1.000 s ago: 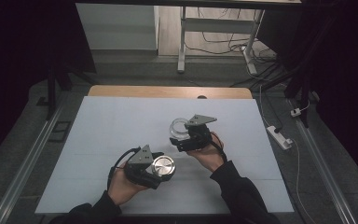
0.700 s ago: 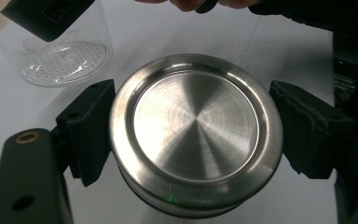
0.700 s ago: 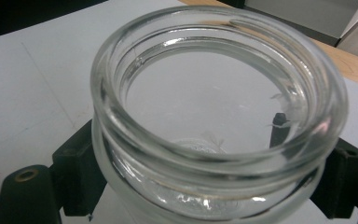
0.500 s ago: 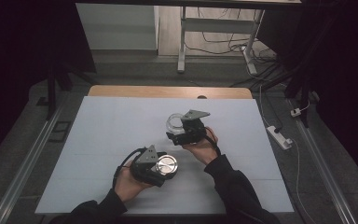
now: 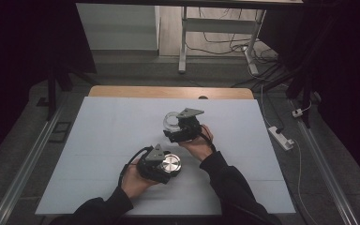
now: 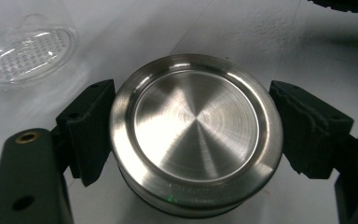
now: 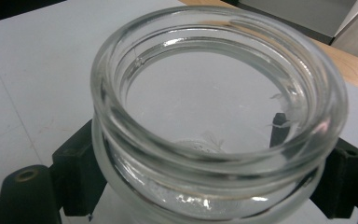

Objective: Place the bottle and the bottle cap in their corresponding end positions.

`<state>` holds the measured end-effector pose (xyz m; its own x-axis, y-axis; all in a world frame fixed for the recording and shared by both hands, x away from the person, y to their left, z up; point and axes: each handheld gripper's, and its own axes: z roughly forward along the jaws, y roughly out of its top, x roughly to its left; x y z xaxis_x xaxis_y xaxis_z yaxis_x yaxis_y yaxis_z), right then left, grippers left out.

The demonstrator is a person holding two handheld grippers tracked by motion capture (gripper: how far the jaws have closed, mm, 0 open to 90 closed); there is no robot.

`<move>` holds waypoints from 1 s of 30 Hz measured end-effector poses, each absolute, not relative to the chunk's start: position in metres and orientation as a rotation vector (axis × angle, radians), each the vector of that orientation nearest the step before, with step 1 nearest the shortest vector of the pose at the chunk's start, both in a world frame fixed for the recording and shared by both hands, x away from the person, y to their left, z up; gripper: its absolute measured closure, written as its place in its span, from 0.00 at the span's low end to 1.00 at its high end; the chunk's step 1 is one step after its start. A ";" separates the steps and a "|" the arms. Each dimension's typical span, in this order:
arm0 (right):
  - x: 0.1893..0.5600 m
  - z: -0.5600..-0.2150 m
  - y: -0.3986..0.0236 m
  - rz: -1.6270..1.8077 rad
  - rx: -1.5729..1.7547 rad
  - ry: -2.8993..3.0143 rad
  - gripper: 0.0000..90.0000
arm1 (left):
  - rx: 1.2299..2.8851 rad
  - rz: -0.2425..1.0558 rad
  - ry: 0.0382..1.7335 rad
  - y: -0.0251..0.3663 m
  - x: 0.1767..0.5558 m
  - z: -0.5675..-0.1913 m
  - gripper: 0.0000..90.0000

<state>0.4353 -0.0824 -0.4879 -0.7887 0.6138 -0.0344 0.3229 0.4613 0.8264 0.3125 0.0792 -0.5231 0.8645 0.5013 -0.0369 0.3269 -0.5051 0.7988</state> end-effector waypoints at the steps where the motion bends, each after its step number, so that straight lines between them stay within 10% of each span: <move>1: 0.436 -0.489 -0.081 1.242 0.794 2.387 0.16 | 2.145 0.250 0.603 0.079 0.314 -0.524 0.22; 30: 0.446 -0.512 -0.077 1.214 0.780 2.415 0.16 | 2.267 0.202 0.670 0.069 0.331 -0.541 0.22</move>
<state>0.4461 -0.0769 -0.5122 -0.7970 0.6024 -0.0433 0.3246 0.4877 0.8104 0.3313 0.0691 -0.5410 0.8505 0.5229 -0.0569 0.4046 -0.5812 0.7061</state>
